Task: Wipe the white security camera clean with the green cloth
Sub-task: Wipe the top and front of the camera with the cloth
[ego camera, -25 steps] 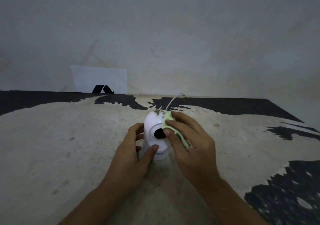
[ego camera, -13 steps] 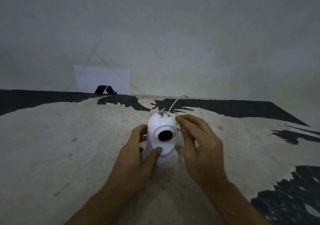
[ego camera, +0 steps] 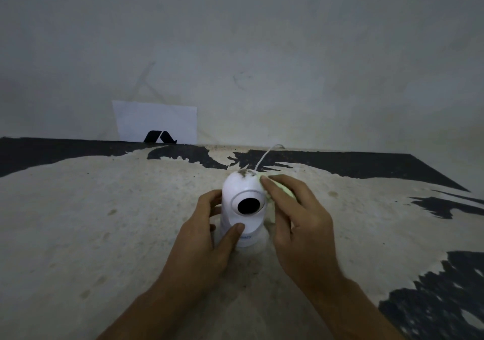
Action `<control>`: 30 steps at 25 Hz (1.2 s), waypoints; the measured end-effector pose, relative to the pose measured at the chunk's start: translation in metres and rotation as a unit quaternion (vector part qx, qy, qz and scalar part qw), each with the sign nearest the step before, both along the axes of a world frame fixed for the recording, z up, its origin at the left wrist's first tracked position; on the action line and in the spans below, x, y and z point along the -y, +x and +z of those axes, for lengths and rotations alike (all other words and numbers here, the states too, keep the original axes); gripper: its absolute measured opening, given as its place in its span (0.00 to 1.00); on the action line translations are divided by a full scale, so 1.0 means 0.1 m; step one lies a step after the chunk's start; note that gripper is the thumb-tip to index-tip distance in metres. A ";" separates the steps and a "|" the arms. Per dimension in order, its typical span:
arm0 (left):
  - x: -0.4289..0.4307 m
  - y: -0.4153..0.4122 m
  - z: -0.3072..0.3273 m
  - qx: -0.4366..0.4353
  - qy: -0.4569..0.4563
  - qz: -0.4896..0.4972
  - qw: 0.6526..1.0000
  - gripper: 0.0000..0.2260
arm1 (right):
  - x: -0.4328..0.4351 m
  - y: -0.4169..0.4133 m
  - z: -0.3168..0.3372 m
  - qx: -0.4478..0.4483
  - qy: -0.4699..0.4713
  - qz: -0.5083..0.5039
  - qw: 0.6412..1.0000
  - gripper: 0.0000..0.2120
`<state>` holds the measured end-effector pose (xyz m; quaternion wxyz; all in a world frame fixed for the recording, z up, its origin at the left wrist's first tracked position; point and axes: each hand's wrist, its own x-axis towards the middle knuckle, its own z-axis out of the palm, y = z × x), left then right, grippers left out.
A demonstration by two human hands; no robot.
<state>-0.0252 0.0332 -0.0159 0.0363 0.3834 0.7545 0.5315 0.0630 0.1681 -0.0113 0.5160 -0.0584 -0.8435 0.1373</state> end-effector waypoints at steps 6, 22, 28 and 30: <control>0.00 0.02 0.02 0.008 0.000 0.005 1.000 0.24 | 0.18 -0.02 0.02 0.009 0.064 0.001 0.998 0.16; -0.01 0.02 0.02 0.002 -0.005 0.016 1.000 0.27 | 0.01 0.00 -0.06 -0.048 -0.087 0.056 0.993 0.13; -0.01 0.03 0.00 -0.002 -0.004 0.024 1.000 0.26 | -0.06 0.02 0.03 -0.010 -0.135 0.017 0.991 0.14; -0.02 0.03 -0.01 -0.005 -0.009 0.033 0.999 0.26 | -0.01 0.00 0.04 -0.006 -0.071 0.026 0.997 0.15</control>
